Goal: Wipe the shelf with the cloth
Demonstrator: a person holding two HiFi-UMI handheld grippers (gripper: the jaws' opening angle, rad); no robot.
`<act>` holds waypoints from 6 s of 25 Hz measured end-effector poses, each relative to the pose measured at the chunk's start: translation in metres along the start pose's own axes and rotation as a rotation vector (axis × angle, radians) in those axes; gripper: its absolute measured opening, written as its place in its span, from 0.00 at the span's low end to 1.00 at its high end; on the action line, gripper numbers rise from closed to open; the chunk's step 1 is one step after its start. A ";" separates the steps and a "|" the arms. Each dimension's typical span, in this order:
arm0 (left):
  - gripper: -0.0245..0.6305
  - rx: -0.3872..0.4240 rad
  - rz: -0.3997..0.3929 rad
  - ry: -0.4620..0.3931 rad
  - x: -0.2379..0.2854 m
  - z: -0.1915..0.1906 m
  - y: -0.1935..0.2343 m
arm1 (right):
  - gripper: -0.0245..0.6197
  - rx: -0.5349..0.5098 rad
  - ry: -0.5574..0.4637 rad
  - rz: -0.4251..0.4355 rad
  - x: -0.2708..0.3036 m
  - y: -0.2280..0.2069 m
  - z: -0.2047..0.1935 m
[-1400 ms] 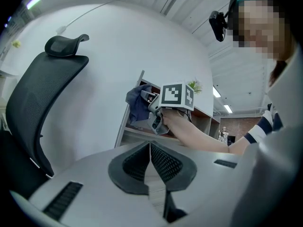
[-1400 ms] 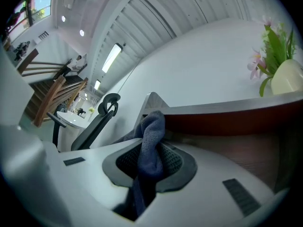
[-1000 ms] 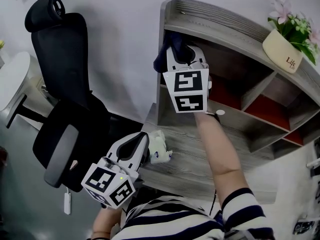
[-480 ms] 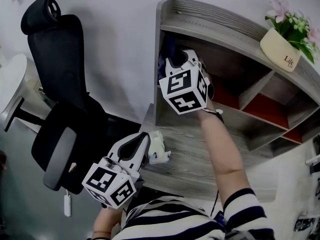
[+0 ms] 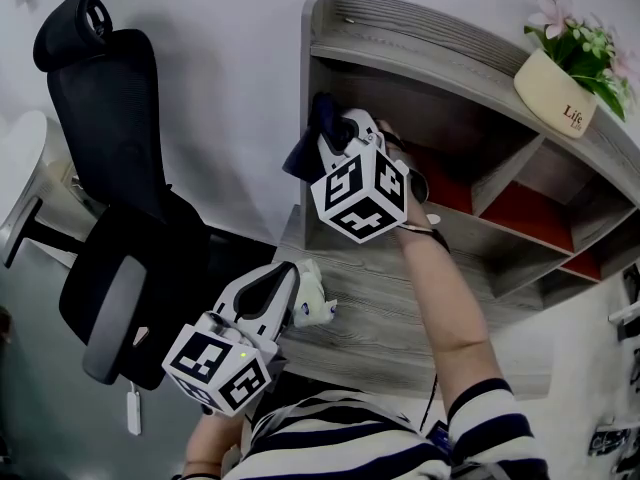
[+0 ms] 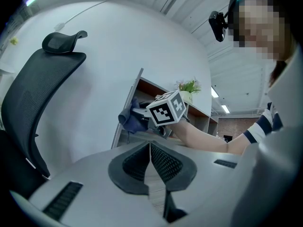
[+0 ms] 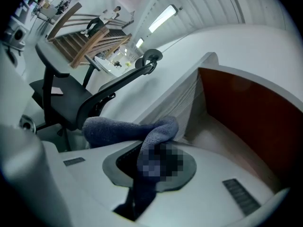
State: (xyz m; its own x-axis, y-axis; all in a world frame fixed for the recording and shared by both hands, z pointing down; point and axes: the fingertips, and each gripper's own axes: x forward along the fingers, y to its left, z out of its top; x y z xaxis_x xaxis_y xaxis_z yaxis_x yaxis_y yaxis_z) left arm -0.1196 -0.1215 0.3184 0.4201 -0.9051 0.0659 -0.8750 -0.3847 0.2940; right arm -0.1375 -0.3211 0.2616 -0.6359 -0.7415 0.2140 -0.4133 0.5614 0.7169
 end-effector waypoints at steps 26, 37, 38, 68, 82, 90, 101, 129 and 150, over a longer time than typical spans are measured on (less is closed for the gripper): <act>0.07 -0.012 -0.077 0.021 0.021 -0.006 -0.015 | 0.15 -0.218 0.217 0.027 -0.013 0.013 -0.065; 0.07 -0.012 -0.155 0.039 0.034 -0.011 -0.033 | 0.15 -0.217 0.341 -0.051 -0.046 -0.011 -0.105; 0.07 -0.013 -0.160 0.040 0.035 -0.011 -0.034 | 0.15 -0.222 0.357 -0.059 -0.049 -0.014 -0.109; 0.07 -0.020 -0.293 0.079 0.055 -0.023 -0.068 | 0.15 -0.327 0.644 -0.364 -0.138 -0.073 -0.158; 0.07 -0.021 -0.303 0.075 0.059 -0.021 -0.069 | 0.15 -0.462 0.368 -0.749 -0.186 -0.134 -0.081; 0.07 -0.027 -0.302 0.071 0.060 -0.020 -0.069 | 0.15 -0.645 0.366 -0.912 -0.204 -0.152 -0.074; 0.07 -0.023 -0.302 0.076 0.061 -0.021 -0.070 | 0.15 -0.611 0.451 -0.891 -0.202 -0.151 -0.094; 0.07 -0.006 -0.299 0.087 0.061 -0.022 -0.073 | 0.15 -0.466 0.566 -0.637 -0.177 -0.081 -0.163; 0.07 0.029 -0.280 0.053 0.071 -0.008 -0.077 | 0.15 -0.109 0.259 -0.709 -0.221 -0.091 -0.117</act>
State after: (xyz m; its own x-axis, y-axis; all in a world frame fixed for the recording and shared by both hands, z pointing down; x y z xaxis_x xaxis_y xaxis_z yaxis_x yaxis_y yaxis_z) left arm -0.0201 -0.1549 0.3084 0.6574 -0.7527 0.0359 -0.7296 -0.6238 0.2804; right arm 0.1171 -0.2516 0.2264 -0.0637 -0.9811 -0.1829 -0.5902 -0.1107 0.7996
